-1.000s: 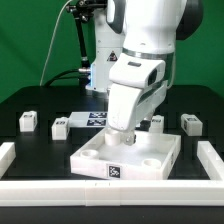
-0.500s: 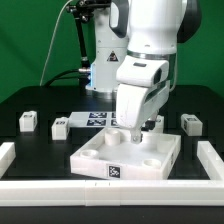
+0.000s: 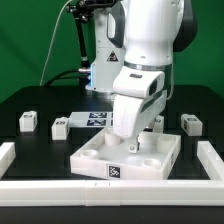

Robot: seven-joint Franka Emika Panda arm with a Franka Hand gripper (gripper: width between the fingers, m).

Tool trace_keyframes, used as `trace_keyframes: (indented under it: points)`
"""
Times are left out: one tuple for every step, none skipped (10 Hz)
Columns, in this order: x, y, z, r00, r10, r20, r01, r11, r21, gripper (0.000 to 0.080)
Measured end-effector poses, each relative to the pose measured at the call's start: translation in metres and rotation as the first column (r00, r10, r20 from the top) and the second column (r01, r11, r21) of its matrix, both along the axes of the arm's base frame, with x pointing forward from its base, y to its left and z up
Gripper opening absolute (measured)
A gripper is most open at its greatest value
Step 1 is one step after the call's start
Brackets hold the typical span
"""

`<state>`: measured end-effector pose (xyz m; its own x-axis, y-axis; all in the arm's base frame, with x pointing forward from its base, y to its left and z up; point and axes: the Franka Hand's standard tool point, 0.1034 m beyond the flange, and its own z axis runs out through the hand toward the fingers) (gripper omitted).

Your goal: Assemble one leg

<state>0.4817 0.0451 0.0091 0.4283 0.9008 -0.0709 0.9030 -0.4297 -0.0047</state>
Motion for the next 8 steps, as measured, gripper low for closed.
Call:
trace_keyframes:
  points:
    - [0.0005,-0.0001,0.0003,1.000,-0.002,0.001,0.002,1.000,0.000,0.0650]
    - [0.0004,-0.0001,0.0002,1.000,-0.001,0.001,0.001,1.000,0.000,0.0534]
    - [0.0004,-0.0001,0.0002,1.000,-0.001,0.001,0.001,1.000,0.000,0.0397]
    - [0.0004,-0.0001,0.0001,1.000,-0.001,0.001,0.001,1.000,0.000,0.0215]
    - [0.0004,-0.0001,0.0001,1.000,-0.001,0.001,0.001,1.000,0.000,0.0215]
    - [0.0004,0.0000,0.0002,1.000,0.000,0.001,0.000,1.000,0.000,0.0085]
    - [0.0004,-0.0003,0.0001,1.000,-0.001,0.001,0.001,1.000,0.000,0.0057]
    - [0.0004,-0.0004,0.0001,1.000,-0.001,0.001,0.001,1.000,0.000,0.0057]
